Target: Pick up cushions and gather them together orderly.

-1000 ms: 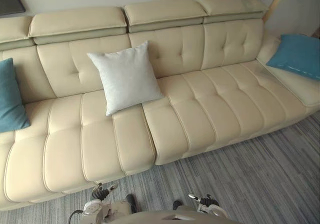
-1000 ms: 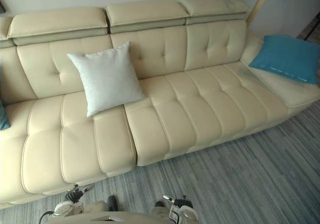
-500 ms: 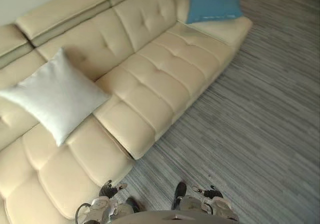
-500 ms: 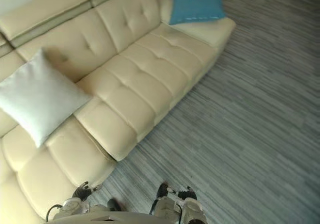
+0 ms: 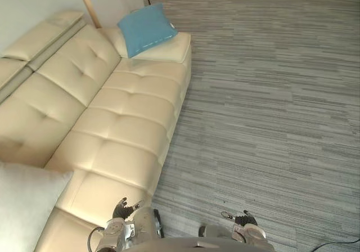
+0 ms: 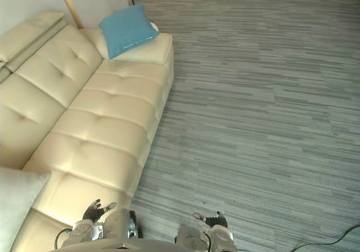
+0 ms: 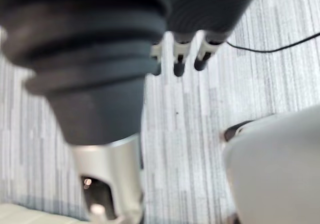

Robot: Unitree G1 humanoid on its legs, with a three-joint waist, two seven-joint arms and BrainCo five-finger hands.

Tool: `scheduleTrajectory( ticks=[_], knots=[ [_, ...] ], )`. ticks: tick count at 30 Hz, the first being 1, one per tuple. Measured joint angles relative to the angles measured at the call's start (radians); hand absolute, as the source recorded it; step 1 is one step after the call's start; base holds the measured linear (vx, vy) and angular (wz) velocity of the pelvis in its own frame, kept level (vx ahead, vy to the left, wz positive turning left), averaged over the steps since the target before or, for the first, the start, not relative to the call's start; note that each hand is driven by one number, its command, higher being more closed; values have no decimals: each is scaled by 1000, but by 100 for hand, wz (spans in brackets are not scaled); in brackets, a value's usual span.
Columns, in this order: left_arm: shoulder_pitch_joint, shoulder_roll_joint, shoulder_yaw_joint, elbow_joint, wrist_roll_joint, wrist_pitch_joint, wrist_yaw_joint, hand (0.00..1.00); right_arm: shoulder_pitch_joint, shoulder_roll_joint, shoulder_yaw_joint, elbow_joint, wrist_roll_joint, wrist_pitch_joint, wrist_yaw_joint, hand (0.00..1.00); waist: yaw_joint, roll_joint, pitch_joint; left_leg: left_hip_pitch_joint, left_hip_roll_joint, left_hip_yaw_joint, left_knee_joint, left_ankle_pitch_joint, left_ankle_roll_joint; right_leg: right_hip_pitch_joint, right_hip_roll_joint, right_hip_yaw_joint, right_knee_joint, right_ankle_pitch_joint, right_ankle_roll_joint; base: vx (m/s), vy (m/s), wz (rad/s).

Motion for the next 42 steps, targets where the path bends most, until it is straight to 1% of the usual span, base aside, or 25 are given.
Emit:
scheduleTrajectory(
  ticks=[2,5,8,9,10,11,13,16,17,18,19,20,21,24,25,28,29,31,34,36,37,38,40,41,42],
  knots=[
    [5,3,12,2,-2,-1,-1,0,-2,12,-1,0,5,2,-1,0,12,-15,-26,6,-29,-6,-31,96,47,2,-15,58,-6,-32,23,419,293,-92],
    [6,12,39,0,-1,0,0,0,29,52,-21,-4,7,2,-1,0,14,-91,-63,40,-78,91,-13,22,92,-36,-98,62,97,-51,85,627,320,-70],
    [7,16,27,18,0,6,1,0,30,57,-26,-35,6,1,1,0,7,-93,-57,190,-100,163,-36,-52,137,-139,-143,18,474,16,229,522,216,-59],
    [7,16,22,23,0,7,2,0,27,57,-25,-49,5,-6,4,0,-2,-87,-52,251,-102,168,-62,-64,140,-189,-150,-30,625,29,236,378,107,-25],
    [7,17,18,24,0,8,2,0,25,56,-25,-51,4,-11,6,0,-7,-85,-50,283,-102,169,-84,-65,141,-212,-158,-69,681,25,217,443,76,-14],
    [6,17,8,30,0,8,4,0,17,54,-24,-52,-1,-17,6,0,-16,-70,-40,359,-95,175,-145,-67,138,-262,-182,-180,738,9,148,434,35,-17],
    [-2,18,8,40,-3,9,9,0,-1,47,-21,-40,-2,-19,6,0,-15,-73,-30,446,-80,194,-219,-76,121,-317,-208,-304,705,-20,94,486,-4,-32],
    [-9,29,-18,70,-20,14,21,0,-25,28,2,-39,1,-20,6,0,-42,-65,-23,531,-39,218,-298,-74,116,-420,-203,-471,435,-15,50,478,-130,-18],
    [-17,36,-30,74,-20,14,21,0,-37,23,1,-38,5,-20,6,0,-52,-63,-18,548,-30,217,-322,-69,107,-446,-189,-483,306,39,49,530,-204,10],
    [-30,52,-40,89,-20,14,21,0,-36,16,3,-28,6,-18,5,0,-63,-70,-10,590,-31,207,-360,-59,80,-447,-153,-475,52,189,39,685,-269,20],
    [-32,54,-40,102,-20,14,23,0,-35,9,3,-7,8,-19,5,0,-72,-69,-8,622,-25,183,-374,-54,50,-414,-138,-459,-35,412,-32,588,-239,8],
    [-35,40,-38,113,-20,14,23,0,-47,0,1,0,8,-19,5,0,-66,-50,-5,635,-4,174,-376,-51,36,-410,-115,-465,-20,394,-51,578,-241,-9],
    [-60,30,-38,125,-19,13,21,0,-74,-17,-5,3,7,-18,4,0,-59,-20,7,625,12,131,-347,10,-1,-428,-111,-462,62,320,-57,530,-249,-19],
    [-66,11,7,125,-20,12,25,0,-72,-21,-24,-1,9,-18,5,0,-62,4,13,584,38,68,-165,99,-20,-390,-103,-462,131,206,-60,553,-265,-4],
    [-57,3,48,121,-22,12,26,0,-63,-13,-19,-3,10,-15,3,0,-62,11,19,493,70,12,90,218,-22,-311,-89,-468,115,163,-60,484,-170,6],
    [-26,-22,122,81,-54,12,26,0,-47,0,2,-7,19,-19,-4,0,-36,15,44,246,146,-6,644,146,18,-140,-43,-455,79,75,-80,436,-105,-13],
    [-21,-25,140,49,-71,12,27,0,-42,6,2,-7,20,-19,-13,0,-19,3,51,172,145,8,704,111,29,-87,-40,-447,69,50,-76,489,-57,-23],
    [-14,-26,139,18,-82,10,27,0,-41,12,4,-6,21,-18,-24,0,-1,1,52,91,133,40,684,73,38,-31,-39,-428,41,26,-65,385,0,-26],
    [-2,-24,139,-19,-83,2,27,0,-46,17,41,-9,46,-14,-25,0,13,0,52,-26,91,134,415,22,58,86,-43,-395,-71,19,-43,424,81,-31],
    [0,-27,137,-18,-84,0,28,0,-46,17,36,-4,48,-13,-28,0,23,-3,48,-25,7,175,-48,93,38,169,-68,-381,-154,6,13,589,191,-22],
    [0,-27,138,-17,-84,0,28,0,-46,15,36,-1,48,-13,-28,0,30,-3,45,-18,-6,174,-125,149,52,186,-69,-374,-173,0,22,611,217,-40],
    [1,-15,140,-13,-87,-1,29,0,-45,24,40,9,47,-9,-34,0,60,-53,17,-9,-62,172,-145,224,127,215,-97,-338,-210,-2,47,528,164,-29],
    [1,4,149,-10,-88,-3,29,0,-43,37,36,9,46,-11,-34,0,51,-74,-4,-32,-79,166,-65,153,174,204,-129,-317,-160,16,69,757,210,3],
    [0,8,158,11,-101,-6,31,0,-40,44,19,16,39,-10,-32,0,59,-83,-7,-2,-82,166,-2,75,178,167,-153,-277,32,20,92,683,216,18],
    [0,15,156,22,-102,-6,32,0,-40,44,17,22,39,-10,-32,0,58,-86,-7,22,-86,165,7,54,181,141,-163,-269,124,32,112,649,222,16]
  ],
)
